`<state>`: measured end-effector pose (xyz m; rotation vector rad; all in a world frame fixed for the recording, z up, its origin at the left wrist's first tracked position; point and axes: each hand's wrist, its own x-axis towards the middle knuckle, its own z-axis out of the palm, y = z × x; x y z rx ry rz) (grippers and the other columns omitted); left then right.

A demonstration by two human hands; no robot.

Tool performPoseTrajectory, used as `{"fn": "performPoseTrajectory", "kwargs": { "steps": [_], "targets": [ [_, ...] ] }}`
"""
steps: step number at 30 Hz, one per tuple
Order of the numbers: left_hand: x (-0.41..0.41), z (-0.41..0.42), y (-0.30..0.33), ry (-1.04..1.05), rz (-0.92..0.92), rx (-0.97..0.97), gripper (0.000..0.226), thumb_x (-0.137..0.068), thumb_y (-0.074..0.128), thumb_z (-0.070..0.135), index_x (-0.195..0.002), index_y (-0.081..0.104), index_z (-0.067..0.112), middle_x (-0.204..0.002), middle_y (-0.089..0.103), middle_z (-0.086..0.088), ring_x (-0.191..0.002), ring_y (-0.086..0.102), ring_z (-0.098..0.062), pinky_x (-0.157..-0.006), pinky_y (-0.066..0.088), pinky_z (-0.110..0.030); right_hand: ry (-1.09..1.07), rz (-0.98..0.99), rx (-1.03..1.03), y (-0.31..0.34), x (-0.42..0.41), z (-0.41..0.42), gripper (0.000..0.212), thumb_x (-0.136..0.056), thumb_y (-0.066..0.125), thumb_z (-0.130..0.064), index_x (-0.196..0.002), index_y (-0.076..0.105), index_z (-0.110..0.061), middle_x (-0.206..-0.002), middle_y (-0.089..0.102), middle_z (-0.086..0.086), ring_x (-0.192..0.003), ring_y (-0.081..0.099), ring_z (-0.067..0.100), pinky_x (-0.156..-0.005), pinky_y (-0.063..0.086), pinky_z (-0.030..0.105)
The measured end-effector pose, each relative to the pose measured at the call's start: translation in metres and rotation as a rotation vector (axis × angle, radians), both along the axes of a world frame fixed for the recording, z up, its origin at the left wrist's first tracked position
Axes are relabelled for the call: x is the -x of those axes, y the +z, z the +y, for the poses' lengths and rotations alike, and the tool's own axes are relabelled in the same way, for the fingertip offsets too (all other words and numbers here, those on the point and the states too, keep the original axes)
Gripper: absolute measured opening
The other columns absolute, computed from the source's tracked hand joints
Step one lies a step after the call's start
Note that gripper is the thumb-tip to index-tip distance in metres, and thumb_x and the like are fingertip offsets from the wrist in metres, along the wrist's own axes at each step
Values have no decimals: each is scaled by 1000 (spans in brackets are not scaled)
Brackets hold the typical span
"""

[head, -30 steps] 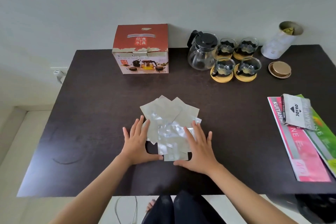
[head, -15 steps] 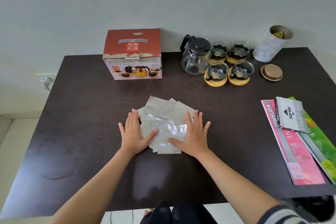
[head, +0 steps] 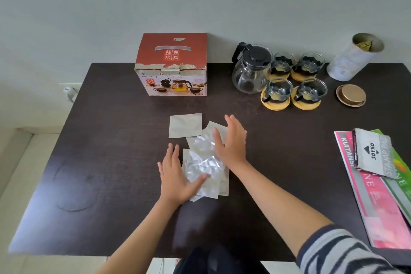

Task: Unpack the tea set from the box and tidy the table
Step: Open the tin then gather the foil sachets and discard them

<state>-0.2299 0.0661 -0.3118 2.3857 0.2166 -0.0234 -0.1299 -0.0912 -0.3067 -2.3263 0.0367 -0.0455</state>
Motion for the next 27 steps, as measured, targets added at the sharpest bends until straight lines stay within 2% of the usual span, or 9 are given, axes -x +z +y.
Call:
{"fn": "performPoseTrajectory", "kwargs": {
  "steps": [2, 4, 6, 9, 13, 18, 20, 23, 27],
  "targets": [
    [7, 2, -4, -168, 52, -195, 141, -45, 47, 96, -151, 4, 14, -158, -8, 0, -146, -9, -14, -112, -7, -49, 204, 83, 132, 6, -26, 8, 60, -96, 33, -54, -147, 30, -22, -158, 21, 4, -146, 15, 23, -115, 6, 58],
    [8, 4, -9, -270, 91, -362, 146, -42, 47, 98, -151, 2, 12, -159, -11, -2, -146, -11, -16, -113, -2, -53, 438, 109, 309, 9, -44, 21, 58, -98, 32, -51, -150, 23, -26, -160, 12, 1, -147, 7, 22, -114, 1, 59],
    [7, 3, -9, -281, 117, -424, 144, -44, 44, 99, -151, 6, 11, -159, -7, -2, -146, -7, -16, -114, 2, -53, 618, 148, 457, 9, -53, 30, 58, -99, 27, -52, -151, 21, -28, -161, 5, -1, -148, 0, 21, -113, -3, 59],
    [6, 1, -6, -252, 122, -422, 138, -49, 43, 97, -151, 10, 10, -159, -1, 0, -146, -3, -14, -114, 5, -49, 722, 183, 560, 6, -54, 29, 57, -99, 24, -53, -149, 25, -27, -161, 3, -1, -148, -1, 21, -112, -3, 60],
    [8, 0, -7, -220, 114, -423, 134, -53, 43, 95, -150, 10, 10, -159, 2, -1, -146, -1, -14, -115, 8, -50, 737, 87, 543, 4, -33, 12, 52, -98, 31, -51, -142, 40, -25, -159, 18, 2, -147, 9, 23, -113, 0, 60],
    [8, -3, -4, -176, 125, -399, 137, -51, 49, 93, -150, 7, 9, -159, -4, -8, -147, -3, -21, -115, 5, -45, 677, -51, 384, 5, -10, -12, 41, -96, 46, -44, -123, 59, -17, -143, 42, 5, -143, 23, 25, -114, 6, 61],
    [7, -4, -4, -170, 129, -397, 138, -50, 50, 93, -150, 5, 8, -159, -4, -10, -147, -4, -23, -115, 5, -45, 530, -50, 386, 6, -15, -19, 46, -95, 46, -46, -131, 53, -19, -148, 37, 5, -144, 20, 26, -113, 5, 63],
    [7, -3, -4, -171, 137, -407, 139, -50, 48, 93, -150, 0, 9, -159, -3, -6, -146, -8, -19, -116, 4, -44, 310, 140, 367, 3, -21, -25, 60, -95, 40, -51, -146, 33, -20, -158, 18, 5, -147, 7, 24, -113, -1, 58],
    [9, -3, -1, -175, 114, -402, 137, -50, 46, 93, -150, 3, 10, -159, 7, -1, -144, -5, -13, -115, 3, -42, 334, 185, 192, -5, -1, -17, 64, -95, 42, -49, -147, 28, -14, -159, 15, 7, -147, 4, 24, -116, -1, 51]
  ]
}}
